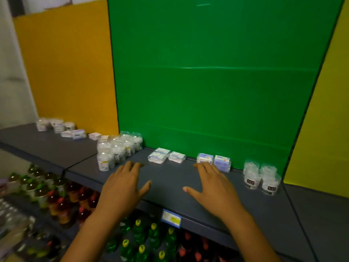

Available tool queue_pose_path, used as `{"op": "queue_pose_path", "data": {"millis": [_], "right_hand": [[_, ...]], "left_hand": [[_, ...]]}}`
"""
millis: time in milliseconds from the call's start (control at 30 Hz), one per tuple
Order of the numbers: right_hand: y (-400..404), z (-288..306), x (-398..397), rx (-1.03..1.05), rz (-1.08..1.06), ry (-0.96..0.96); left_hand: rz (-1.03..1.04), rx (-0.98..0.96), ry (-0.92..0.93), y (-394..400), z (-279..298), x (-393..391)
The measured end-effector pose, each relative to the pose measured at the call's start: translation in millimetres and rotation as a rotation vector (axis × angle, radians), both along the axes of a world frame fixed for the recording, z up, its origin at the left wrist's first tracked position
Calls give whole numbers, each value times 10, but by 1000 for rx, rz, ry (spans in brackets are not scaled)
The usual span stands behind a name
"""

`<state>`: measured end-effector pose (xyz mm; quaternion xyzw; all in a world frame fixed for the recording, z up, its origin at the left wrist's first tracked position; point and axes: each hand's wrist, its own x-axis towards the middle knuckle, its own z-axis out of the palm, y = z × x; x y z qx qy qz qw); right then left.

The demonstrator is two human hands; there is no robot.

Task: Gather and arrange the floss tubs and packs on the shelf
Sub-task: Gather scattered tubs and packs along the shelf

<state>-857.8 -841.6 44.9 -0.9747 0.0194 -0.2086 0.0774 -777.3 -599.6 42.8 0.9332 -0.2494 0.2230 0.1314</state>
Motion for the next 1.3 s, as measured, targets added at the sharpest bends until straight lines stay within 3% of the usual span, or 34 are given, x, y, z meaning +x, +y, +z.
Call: {"op": "queue_pose_path", "data": {"millis": [633, 1300], "right_hand": [[3232, 107, 1442, 48, 330, -60], [4962, 4, 3257, 26, 496, -34]], "left_hand": [[347, 47, -6, 3367, -63, 634], [536, 72, 47, 5008, -202, 1941]]}}
